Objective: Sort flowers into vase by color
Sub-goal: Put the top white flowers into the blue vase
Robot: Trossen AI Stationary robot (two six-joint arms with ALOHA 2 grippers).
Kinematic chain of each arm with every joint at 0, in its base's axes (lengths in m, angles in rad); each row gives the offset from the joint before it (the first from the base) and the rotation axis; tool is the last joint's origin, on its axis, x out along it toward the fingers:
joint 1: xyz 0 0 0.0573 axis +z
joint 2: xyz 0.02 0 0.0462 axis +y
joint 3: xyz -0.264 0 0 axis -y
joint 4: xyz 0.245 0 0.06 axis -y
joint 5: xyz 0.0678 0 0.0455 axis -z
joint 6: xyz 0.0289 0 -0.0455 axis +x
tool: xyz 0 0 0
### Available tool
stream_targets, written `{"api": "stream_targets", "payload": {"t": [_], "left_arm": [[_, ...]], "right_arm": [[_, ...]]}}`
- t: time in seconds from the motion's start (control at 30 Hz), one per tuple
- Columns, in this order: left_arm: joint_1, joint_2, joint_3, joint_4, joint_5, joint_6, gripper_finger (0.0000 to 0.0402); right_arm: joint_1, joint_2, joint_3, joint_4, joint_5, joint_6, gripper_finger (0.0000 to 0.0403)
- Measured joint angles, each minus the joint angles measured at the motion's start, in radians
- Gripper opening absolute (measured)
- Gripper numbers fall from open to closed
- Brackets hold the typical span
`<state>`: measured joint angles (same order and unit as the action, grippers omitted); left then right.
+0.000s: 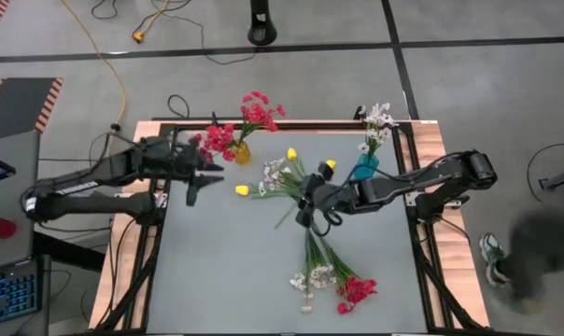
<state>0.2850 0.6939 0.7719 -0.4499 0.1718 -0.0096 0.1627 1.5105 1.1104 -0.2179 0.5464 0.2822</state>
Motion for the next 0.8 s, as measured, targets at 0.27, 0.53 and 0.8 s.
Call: {"api": "stream_targets", "payload": {"t": [0.27, 0.53, 0.8], "left_arm": [[-0.187, 0.066, -0.166, 0.291, -0.002, -0.072, 0.0119], [-0.306, 0.163, -0.237, 0.404, -0.147, -0.117, 0.0119], [-0.355, 0.273, -0.237, 0.454, -0.212, -0.119, 0.0119]], "right_arm": [[-0.003, 0.071, -0.001, -0.1, 0.0, 0.092, 0.0203], [-0.075, 0.218, -0.001, -0.081, -0.01, 0.094, 0.0203], [-0.161, 0.31, -0.001, -0.05, -0.08, 0.094, 0.0203]]}}
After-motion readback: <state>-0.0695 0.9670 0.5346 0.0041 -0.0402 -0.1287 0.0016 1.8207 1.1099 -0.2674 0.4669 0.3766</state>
